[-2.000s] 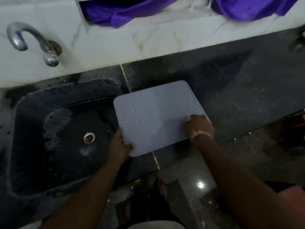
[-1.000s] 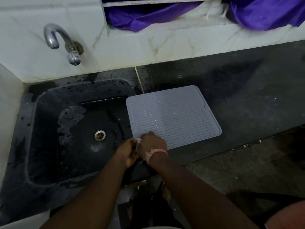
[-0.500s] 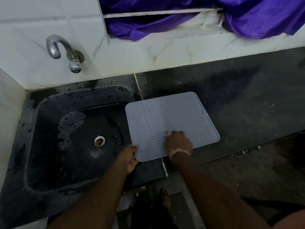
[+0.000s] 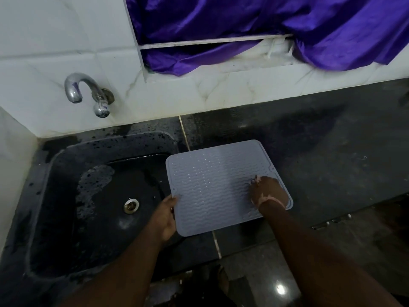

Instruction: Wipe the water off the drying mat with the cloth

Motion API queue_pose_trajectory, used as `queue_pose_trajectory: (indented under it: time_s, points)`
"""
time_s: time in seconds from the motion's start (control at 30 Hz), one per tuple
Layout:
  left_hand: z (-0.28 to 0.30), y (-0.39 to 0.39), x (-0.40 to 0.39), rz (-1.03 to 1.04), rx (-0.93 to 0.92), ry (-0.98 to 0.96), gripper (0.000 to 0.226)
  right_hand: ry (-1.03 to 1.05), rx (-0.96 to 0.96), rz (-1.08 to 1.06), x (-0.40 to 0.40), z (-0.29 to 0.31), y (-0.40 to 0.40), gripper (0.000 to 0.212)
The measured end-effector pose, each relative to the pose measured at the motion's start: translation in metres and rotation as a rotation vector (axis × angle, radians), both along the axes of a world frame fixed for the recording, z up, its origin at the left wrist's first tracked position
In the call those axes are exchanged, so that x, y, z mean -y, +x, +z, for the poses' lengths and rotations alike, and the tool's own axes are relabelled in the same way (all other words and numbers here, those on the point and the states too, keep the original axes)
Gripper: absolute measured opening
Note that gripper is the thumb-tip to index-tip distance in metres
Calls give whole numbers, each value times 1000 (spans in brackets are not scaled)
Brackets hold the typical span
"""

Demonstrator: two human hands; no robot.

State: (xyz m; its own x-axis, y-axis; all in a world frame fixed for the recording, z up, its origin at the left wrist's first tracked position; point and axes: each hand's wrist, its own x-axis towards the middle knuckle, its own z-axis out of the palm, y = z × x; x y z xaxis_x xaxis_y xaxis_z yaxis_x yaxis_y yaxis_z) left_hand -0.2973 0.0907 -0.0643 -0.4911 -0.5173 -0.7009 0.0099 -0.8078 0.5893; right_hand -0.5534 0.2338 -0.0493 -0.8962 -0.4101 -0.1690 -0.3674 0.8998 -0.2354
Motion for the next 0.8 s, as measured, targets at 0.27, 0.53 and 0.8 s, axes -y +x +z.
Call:
queue_pose_trajectory:
  time_s: [0.27,0.53,0.8]
  points:
    - [-5,-4,0,62,-21,137,49,-82,53,451,53,-1,132,18]
    - [-9,2,19,36,-19,115,54,-183,80,386,45,22,47,34]
    - [-7,-2,26,55,-35,143,52,14,-77,131,43,0,8,35]
